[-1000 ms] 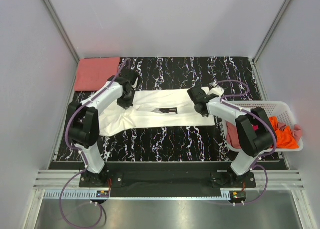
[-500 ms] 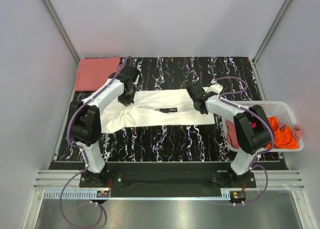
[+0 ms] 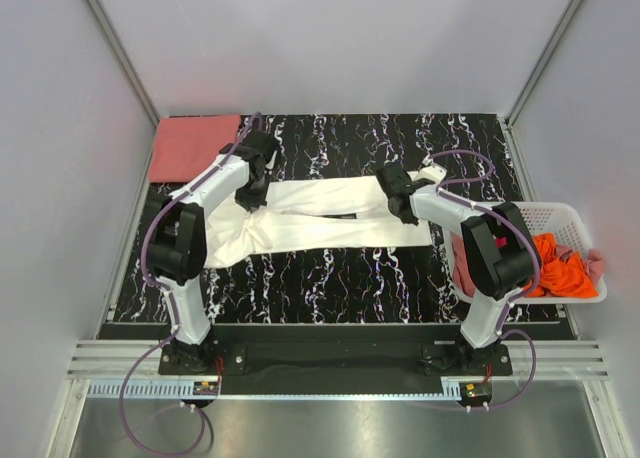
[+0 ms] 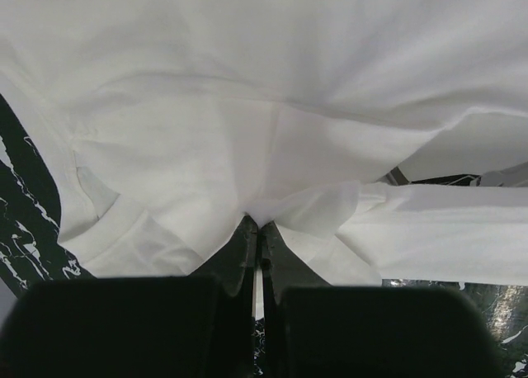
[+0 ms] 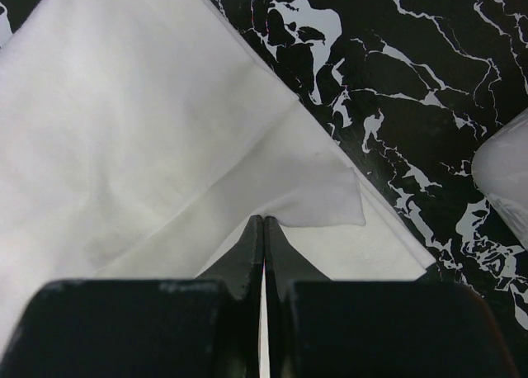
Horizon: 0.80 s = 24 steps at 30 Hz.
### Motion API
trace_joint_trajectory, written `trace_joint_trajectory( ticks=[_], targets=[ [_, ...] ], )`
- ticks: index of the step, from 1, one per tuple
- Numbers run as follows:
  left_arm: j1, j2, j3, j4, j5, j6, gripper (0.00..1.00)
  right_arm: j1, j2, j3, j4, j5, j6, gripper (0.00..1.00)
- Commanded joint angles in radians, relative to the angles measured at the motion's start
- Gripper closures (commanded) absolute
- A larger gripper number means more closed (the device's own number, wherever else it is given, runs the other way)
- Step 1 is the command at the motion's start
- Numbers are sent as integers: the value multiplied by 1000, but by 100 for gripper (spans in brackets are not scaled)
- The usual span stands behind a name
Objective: Fold and stack the t-shirts
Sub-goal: Fold the tshirt
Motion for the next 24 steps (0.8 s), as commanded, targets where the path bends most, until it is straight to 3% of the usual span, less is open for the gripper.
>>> trace_joint_trajectory(
  ticks=[1, 10, 14, 24],
  targets=[
    [5, 21, 56, -2, -2, 5, 100, -7, 4, 44, 10, 44, -15, 100],
    [5, 45, 71, -5, 1, -4, 99, -7, 20, 76, 18, 55, -56, 100],
    [7, 61, 74, -9, 3, -6, 94, -10, 43, 77, 16, 54, -49, 100],
    [7, 85, 120, -17, 14, -4, 89, -12, 3, 126, 18, 31, -154, 73]
  ],
)
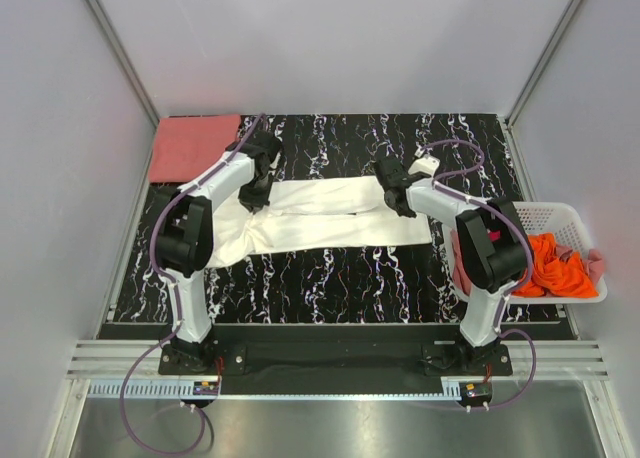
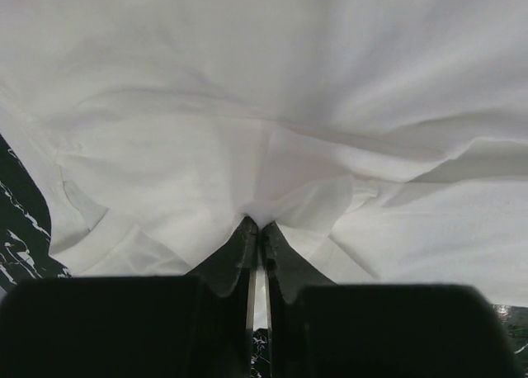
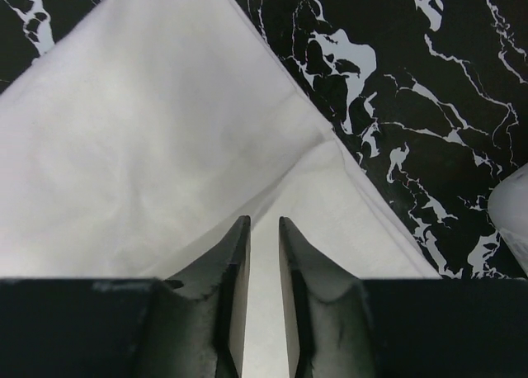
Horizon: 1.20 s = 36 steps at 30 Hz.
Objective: Fold and stack the t-shirts
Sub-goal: Fold the tshirt
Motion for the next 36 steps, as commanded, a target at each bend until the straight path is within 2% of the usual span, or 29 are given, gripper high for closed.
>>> trace_joint_trajectory(
  ticks=[1, 3, 9, 13, 18, 20, 21, 22, 23, 24, 26, 27, 28, 31, 32, 33, 34, 36],
  targets=[
    [6, 5, 70, 6, 17, -5, 85, -6, -75, 40, 11, 21, -62, 71],
    [5, 6, 88, 3, 26, -2, 86, -7, -121, 29, 12, 9, -79, 68],
    [6, 19, 142, -28, 20, -8, 85, -7, -135, 4, 28, -89, -105, 67],
    [8, 22, 150, -34, -6, 1, 78, -7, -108, -2, 31, -123, -90, 68],
    [29, 97, 289, -54, 13, 29, 77, -6, -129, -17, 57, -213, -106, 69],
    [34, 100, 363, -106, -23, 12, 76, -6, -155, -43, 110, -271, -135, 69],
    [35, 86, 361, -105, -51, -14, 75, -2, -186, -57, 141, -358, -189, 69],
    [38, 41, 355, -100, -93, -31, 65, -2, -206, -93, 178, -406, -212, 69],
    [43, 14, 331, -82, -106, -42, 63, -1, -224, -113, 266, -457, -231, 68],
    [61, -42, 314, -70, -92, -63, 62, -2, -253, -135, 323, -608, -275, 67],
    [99, -96, 260, -41, -27, -94, 61, -1, -263, -176, 475, -765, -284, 63],
    [125, -151, 239, -30, 22, -135, 61, 13, -249, -175, 495, -872, -268, 62],
    [197, -180, 172, -4, 149, -160, 61, 28, -235, -154, 537, -906, -261, 62],
    [386, -344, 1, 76, 399, -299, 60, 120, -184, -94, 548, -924, -275, 62],
    [437, -392, -139, 140, 440, -380, 54, 138, -177, -88, 548, -913, -277, 62],
    [527, -485, -204, 168, 470, -413, 52, 157, -175, -86, 549, -893, -269, 62],
    [563, -527, -300, 182, 460, -439, 51, 171, -174, -89, 555, -890, -262, 62],
    [615, -628, -361, 174, 396, -473, 49, 172, -172, -115, 578, -904, -225, 62]
  ],
)
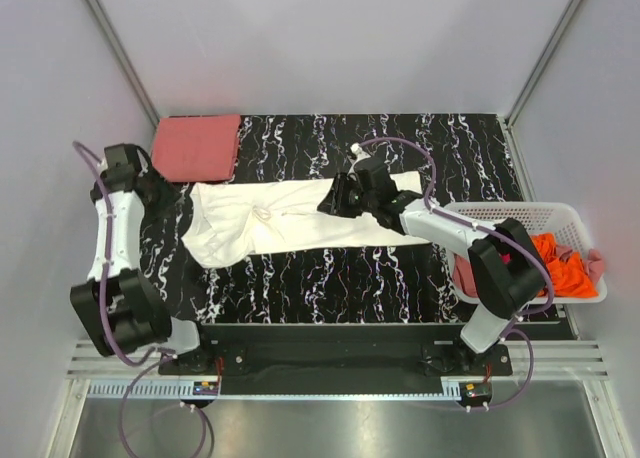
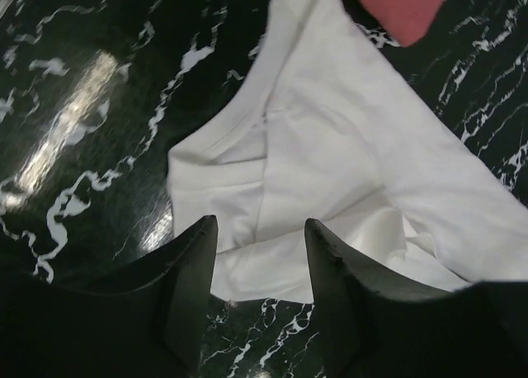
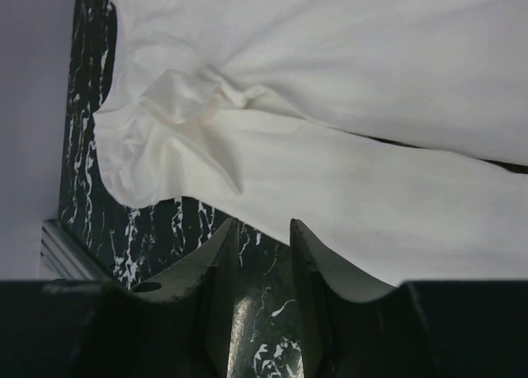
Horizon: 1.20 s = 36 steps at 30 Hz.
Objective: Fold and stack the t-shirts
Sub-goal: Fold the tshirt
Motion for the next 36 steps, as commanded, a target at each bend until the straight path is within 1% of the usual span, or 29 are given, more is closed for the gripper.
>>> trace_joint_trajectory(
  ticks=[1, 3, 5, 7, 9, 11, 12, 16, 19, 21, 24, 27, 29, 32, 34, 36],
  targets=[
    [35, -141, -140, 16, 66, -156, 48, 8, 6, 2, 94, -64, 23, 62],
    [35, -194, -184, -13, 10, -244, 49, 6, 1, -19, 99, -56, 30, 62],
    [37, -214, -267, -55, -6, -347, 49, 8, -16, -32, 99, -53, 30, 62],
    [37, -222, -332, -62, -29, -370, 48, 8, -31, -50, 100, -55, 29, 62],
    [37, -228, -358, -62, -67, -378, 47, 8, -62, -72, 99, -49, 21, 62],
    [37, -237, -396, -35, -73, -384, 46, 8, -92, -86, 97, -40, 10, 62],
    [37, -237, -416, -21, -99, -390, 43, 8, -100, -99, 96, -36, 6, 61],
    [29, -219, -467, 16, -83, -438, 41, 8, -100, -104, 99, -50, -2, 61],
    [6, -192, -475, 21, -83, -458, 41, 11, -65, -75, 114, -99, 18, 58],
    [-17, -188, -478, 22, -128, -470, 41, 17, -25, -41, 132, -124, 35, 54],
    [-26, -193, -482, 40, -161, -489, 40, 46, 67, 43, 134, -156, 27, 52],
    [-28, -185, -490, 82, -149, -490, 40, 92, 150, 120, 128, -164, 10, 51],
    [-32, -169, -490, 91, -146, -487, 41, 123, 211, 160, 123, -176, -9, 51],
    [-38, -152, -496, 96, -150, -484, 41, 167, 300, 270, 108, -207, -74, 51],
    [-38, -159, -511, 93, -162, -498, 41, 192, 364, 318, 77, -217, -130, 51],
    [-38, -168, -533, 99, -170, -513, 40, 218, 407, 382, 42, -210, -152, 51]
  ],
)
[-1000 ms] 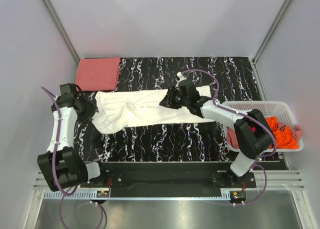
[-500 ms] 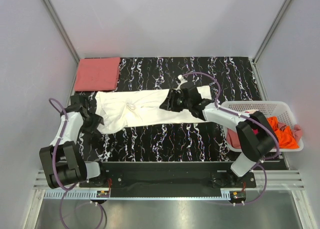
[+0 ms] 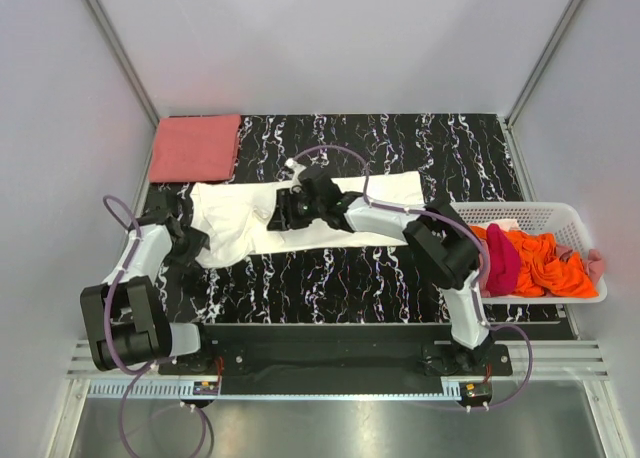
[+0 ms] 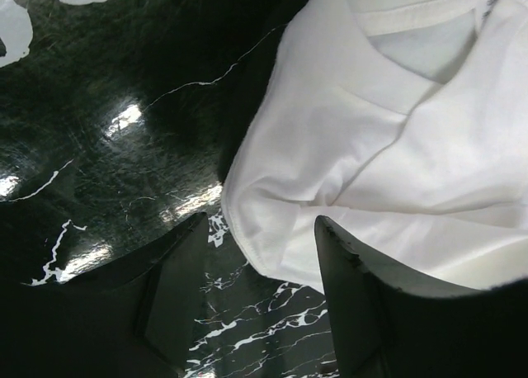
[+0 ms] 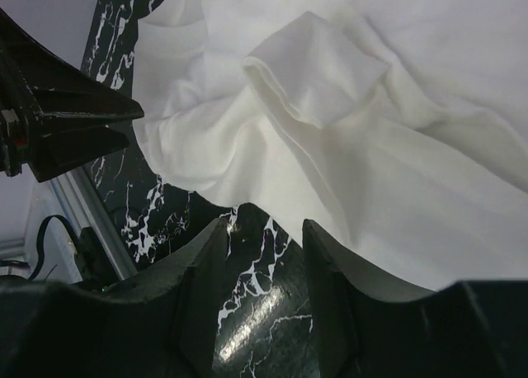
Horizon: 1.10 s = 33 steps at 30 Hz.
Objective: Fold and stack the t-shirts
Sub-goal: Fold the tshirt
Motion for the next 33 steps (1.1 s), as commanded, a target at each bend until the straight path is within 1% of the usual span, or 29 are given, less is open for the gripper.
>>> trace_joint_trajectory(
  ticks=[1, 2, 5, 9, 13, 16, 18, 19, 20, 23, 24, 25, 33],
  targets=[
    [-5, -14, -32, 35, -39, -42, 40, 39, 81, 111, -50, -13, -98, 51],
    [-5, -13, -35, 39, -42, -43, 40, 47, 98, 151, -63, -4, -102, 51],
    [-5, 7, -40, 56, -40, -33, 40, 55, 141, 197, -109, 24, -99, 52],
    [-5, 35, -44, 91, -24, -23, 40, 68, 148, 214, -147, 68, -116, 52],
    [-5, 58, -52, 121, -14, -17, 44, 72, 117, 208, -169, 137, -142, 53],
    [-6, 65, -49, 134, -11, -11, 49, 75, 89, 200, -178, 160, -165, 53],
    [-5, 65, -47, 142, -13, -8, 55, 75, 85, 211, -190, 165, -177, 53],
    [-5, 64, -46, 145, -14, -3, 60, 73, 88, 215, -196, 170, -190, 53],
    [-5, 61, -43, 147, -16, -2, 68, 75, 91, 226, -210, 170, -193, 53],
    [-5, 52, -32, 153, -22, 12, 85, 73, 100, 237, -216, 170, -202, 53],
    [-5, 47, -31, 156, -27, 17, 98, 73, 103, 238, -219, 170, -202, 53],
    [-6, 44, -29, 159, -30, 24, 100, 73, 108, 240, -222, 170, -199, 53],
    [-6, 24, -8, 180, -36, 43, 100, 75, 164, 284, -236, 139, -182, 51]
  ],
)
